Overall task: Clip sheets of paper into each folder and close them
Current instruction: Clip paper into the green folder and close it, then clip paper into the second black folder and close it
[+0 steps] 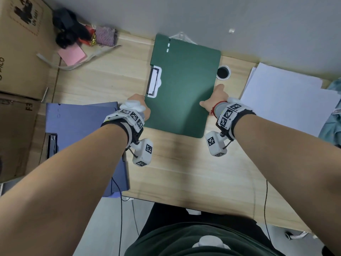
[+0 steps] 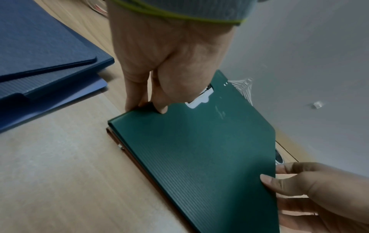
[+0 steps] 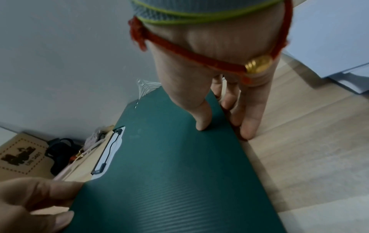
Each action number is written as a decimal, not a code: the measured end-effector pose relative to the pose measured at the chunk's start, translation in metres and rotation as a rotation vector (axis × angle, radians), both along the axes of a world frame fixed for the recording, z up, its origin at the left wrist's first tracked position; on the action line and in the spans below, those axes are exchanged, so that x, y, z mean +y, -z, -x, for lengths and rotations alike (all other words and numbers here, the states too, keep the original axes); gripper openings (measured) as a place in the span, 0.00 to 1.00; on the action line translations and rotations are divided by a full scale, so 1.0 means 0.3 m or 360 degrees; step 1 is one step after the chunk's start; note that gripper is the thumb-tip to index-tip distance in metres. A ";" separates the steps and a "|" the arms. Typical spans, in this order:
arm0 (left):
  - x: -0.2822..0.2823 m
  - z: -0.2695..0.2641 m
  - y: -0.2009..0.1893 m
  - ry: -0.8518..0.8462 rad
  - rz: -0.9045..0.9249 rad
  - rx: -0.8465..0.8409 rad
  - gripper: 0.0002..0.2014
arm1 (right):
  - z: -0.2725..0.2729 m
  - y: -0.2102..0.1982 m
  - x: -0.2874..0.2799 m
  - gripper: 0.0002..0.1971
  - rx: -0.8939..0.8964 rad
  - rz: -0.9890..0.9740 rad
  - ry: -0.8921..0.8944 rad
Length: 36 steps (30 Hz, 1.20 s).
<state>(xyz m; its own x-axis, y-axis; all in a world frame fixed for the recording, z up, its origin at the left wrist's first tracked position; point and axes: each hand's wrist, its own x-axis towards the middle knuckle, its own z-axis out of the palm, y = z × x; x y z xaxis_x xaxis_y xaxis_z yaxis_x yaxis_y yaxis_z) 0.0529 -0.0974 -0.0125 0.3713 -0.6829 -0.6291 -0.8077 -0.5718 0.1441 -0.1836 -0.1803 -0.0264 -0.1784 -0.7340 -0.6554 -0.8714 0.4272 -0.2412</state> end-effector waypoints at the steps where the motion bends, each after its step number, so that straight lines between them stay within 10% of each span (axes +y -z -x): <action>1: -0.001 -0.002 0.000 -0.0001 -0.0001 -0.0001 0.15 | -0.005 0.000 -0.003 0.31 0.0029 0.0001 -0.0015; 16: 0.048 -0.072 -0.048 -0.0351 0.0016 0.0231 0.21 | -0.056 -0.083 0.058 0.34 -0.0059 -0.0003 0.0048; 24: 0.247 -0.250 -0.106 -0.0623 -0.0033 0.0033 0.10 | -0.356 -0.215 0.273 0.05 -0.0588 -0.0295 -0.0418; 36: 0.691 -0.588 -0.131 -0.1033 -0.0323 -0.0490 0.53 | -0.592 -0.085 0.605 0.24 -0.0658 -0.0648 -0.0535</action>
